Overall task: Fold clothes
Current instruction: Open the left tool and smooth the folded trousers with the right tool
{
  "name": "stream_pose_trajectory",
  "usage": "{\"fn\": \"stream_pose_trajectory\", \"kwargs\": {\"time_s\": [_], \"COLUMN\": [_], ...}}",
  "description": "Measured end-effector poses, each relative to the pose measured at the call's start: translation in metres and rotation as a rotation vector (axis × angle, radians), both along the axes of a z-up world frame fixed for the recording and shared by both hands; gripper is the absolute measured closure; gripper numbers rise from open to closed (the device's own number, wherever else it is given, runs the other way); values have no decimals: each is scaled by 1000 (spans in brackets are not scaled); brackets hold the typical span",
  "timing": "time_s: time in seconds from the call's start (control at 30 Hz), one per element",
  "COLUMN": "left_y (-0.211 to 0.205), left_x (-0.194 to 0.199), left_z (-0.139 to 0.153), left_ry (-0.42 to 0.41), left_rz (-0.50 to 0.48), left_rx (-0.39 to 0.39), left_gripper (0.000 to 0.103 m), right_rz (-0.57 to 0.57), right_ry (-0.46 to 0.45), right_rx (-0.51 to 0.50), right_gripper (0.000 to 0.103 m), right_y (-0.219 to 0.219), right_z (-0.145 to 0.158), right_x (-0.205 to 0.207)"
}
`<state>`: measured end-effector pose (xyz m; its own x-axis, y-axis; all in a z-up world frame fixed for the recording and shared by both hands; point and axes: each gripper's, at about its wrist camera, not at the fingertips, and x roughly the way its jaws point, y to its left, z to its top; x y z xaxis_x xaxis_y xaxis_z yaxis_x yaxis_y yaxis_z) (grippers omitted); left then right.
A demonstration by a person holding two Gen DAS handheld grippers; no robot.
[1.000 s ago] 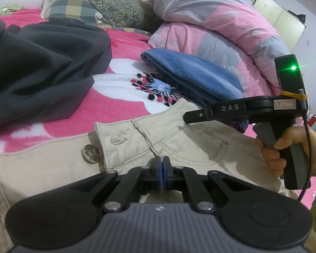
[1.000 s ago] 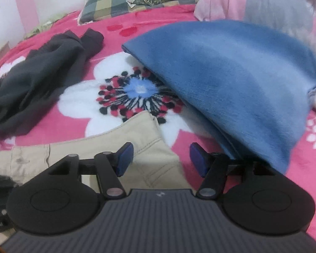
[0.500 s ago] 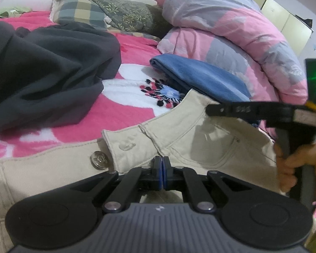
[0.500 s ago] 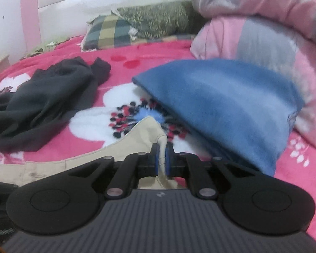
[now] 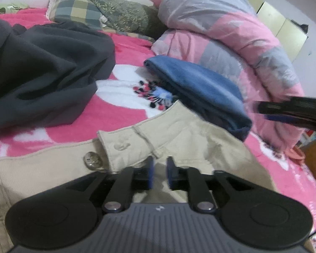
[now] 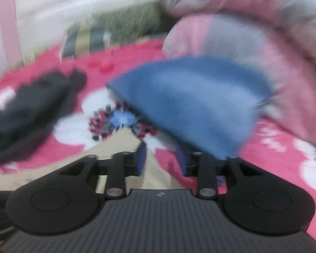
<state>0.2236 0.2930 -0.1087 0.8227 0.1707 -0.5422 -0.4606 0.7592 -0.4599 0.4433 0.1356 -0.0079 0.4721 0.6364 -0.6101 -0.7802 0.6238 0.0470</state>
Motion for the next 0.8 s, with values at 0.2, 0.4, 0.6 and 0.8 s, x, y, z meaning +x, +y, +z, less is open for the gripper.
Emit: {"fn": "stream_pose_trajectory", "kwargs": {"time_s": [0.2,0.4,0.6,0.8], "left_y": [-20,-34,-35,-35], "left_x": [-12,9,12,11], "left_z": [21,4,0,-1], "left_ry": [-81,8,15,16], "left_rz": [-92,-231,-225,-226], "left_rx": [61,3,21,32], "left_gripper": [64,68,69,68], "right_rz": [-149,-281,-338,-130], "right_ry": [54,211,316,157], "right_rx": [84,21,66,-9], "right_gripper": [49,49,61,79], "right_y": [-121,-192,-206,-168], "right_z": [51,-1,-51,-49], "right_x": [-35,-48,-37,-101]}}
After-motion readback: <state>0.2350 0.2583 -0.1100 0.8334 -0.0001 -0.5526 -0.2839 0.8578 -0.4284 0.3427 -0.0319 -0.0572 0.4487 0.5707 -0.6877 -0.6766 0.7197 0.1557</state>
